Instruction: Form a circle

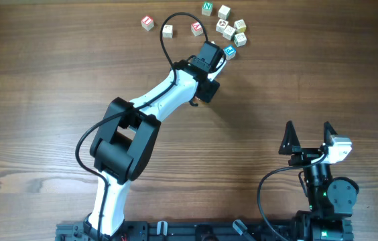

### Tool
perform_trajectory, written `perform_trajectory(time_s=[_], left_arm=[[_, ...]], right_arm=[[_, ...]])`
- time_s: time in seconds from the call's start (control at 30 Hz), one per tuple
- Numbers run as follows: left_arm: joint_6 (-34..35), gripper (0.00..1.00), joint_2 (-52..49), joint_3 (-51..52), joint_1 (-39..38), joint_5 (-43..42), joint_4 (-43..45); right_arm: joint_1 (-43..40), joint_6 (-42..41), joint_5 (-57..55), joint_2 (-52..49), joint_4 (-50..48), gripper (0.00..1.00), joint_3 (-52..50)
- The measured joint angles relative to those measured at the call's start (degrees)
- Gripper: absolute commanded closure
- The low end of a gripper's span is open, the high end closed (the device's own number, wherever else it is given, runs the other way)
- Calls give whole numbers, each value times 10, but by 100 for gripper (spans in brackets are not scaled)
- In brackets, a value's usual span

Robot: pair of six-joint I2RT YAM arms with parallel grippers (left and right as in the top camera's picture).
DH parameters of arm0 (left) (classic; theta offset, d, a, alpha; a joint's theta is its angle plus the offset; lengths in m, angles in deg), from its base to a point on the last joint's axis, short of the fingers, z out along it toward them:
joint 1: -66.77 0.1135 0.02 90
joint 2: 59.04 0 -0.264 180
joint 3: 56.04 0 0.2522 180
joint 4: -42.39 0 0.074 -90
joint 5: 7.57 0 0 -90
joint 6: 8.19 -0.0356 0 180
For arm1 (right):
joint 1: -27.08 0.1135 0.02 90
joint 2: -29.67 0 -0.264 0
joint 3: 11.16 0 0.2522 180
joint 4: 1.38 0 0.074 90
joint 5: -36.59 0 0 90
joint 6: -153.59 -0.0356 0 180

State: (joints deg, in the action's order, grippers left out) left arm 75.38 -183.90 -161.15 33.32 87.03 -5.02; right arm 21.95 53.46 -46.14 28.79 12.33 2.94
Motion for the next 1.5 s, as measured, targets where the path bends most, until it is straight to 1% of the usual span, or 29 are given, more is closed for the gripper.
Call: perform_trajectory(time_s=[0.1, 0.17, 0.77, 0.8, 0.9, 0.93, 1.23, 1.5], left_arm=[[0, 67, 0, 0, 0, -4, 0], [0, 63, 0, 0, 0, -7, 0], [-9, 66, 0, 0, 0, -11, 9], [-10, 65, 0, 0, 0, -11, 9], [-13, 59, 0, 0, 0, -11, 9], [-14, 58, 0, 0, 0, -11, 9], [-15, 67, 0, 0, 0, -11, 0], [-15, 69, 0, 0, 0, -11, 0]], right_arm=[[0, 0, 0, 0, 0, 0, 0], [0, 0, 0, 0, 0, 0, 0], [0, 0, 0, 0, 0, 0, 0], [0, 0, 0, 0, 0, 0, 0], [0, 0, 0, 0, 0, 0, 0], [0, 0, 0, 0, 0, 0, 0], [0, 0, 0, 0, 0, 0, 0], [0, 0, 0, 0, 0, 0, 0]])
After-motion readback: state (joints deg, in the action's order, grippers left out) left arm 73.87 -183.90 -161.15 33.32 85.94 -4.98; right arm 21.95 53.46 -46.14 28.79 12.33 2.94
